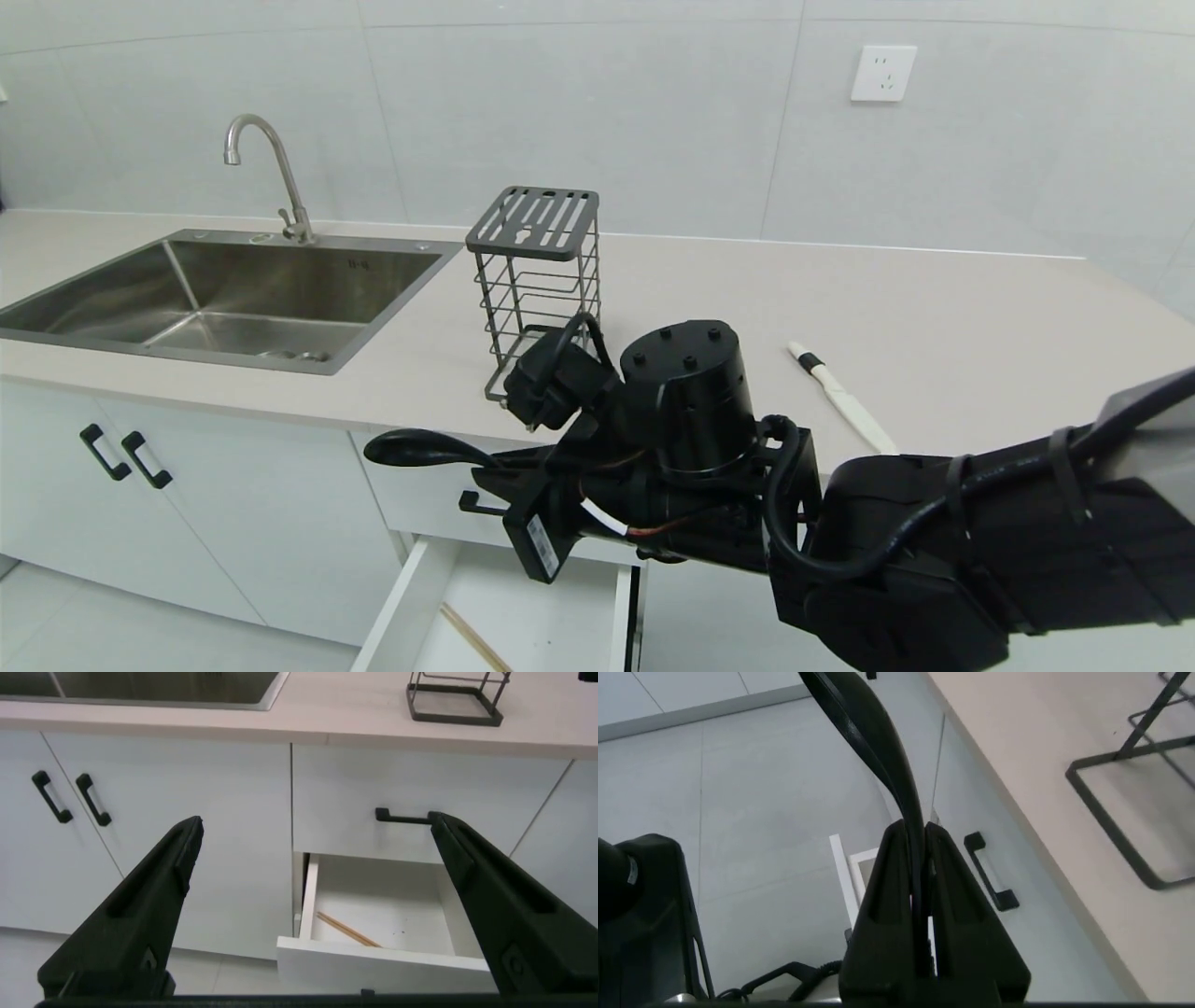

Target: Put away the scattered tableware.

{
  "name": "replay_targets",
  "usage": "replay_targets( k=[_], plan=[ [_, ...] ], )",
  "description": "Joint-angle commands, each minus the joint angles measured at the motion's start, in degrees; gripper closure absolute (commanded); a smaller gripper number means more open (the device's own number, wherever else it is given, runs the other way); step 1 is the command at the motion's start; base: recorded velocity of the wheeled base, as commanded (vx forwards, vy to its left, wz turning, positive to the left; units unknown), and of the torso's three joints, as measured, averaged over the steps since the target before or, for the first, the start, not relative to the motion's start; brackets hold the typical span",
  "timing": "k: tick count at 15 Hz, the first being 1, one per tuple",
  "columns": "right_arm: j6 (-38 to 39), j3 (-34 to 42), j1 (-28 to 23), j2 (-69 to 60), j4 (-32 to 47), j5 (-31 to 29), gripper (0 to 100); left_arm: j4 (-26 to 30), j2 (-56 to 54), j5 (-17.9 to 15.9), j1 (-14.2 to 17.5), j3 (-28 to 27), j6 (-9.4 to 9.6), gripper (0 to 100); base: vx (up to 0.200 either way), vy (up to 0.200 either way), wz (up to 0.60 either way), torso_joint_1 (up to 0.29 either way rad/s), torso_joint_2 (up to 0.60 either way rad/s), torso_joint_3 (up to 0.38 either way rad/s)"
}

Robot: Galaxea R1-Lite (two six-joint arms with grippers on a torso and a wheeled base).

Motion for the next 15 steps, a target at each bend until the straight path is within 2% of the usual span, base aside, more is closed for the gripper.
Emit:
replay_targets(
  k=[1,10,15],
  plan=[
    [-0.11,-0.02,0.06,0.17,-0.05,0.03,100,0.07,0.07,-0.02,0.01,0.0,0.02,0,0.0,0.0,0.0,-0.139,0.27,0.134],
    [-0.2,-0.81,0.06,1.4,0.03,0.65,100,0.07,0.07,-0.02,0.01,0.0,0.02,0,0.0,0.0,0.0,-0.238,0.47,0.224],
    [-0.2,-3.8,0.06,3.69,1.0,0.74,100,-0.01,0.07,-0.02,0.01,0.0,0.02,0,0.0,0.0,0.0,-0.248,0.44,0.184]
  ],
)
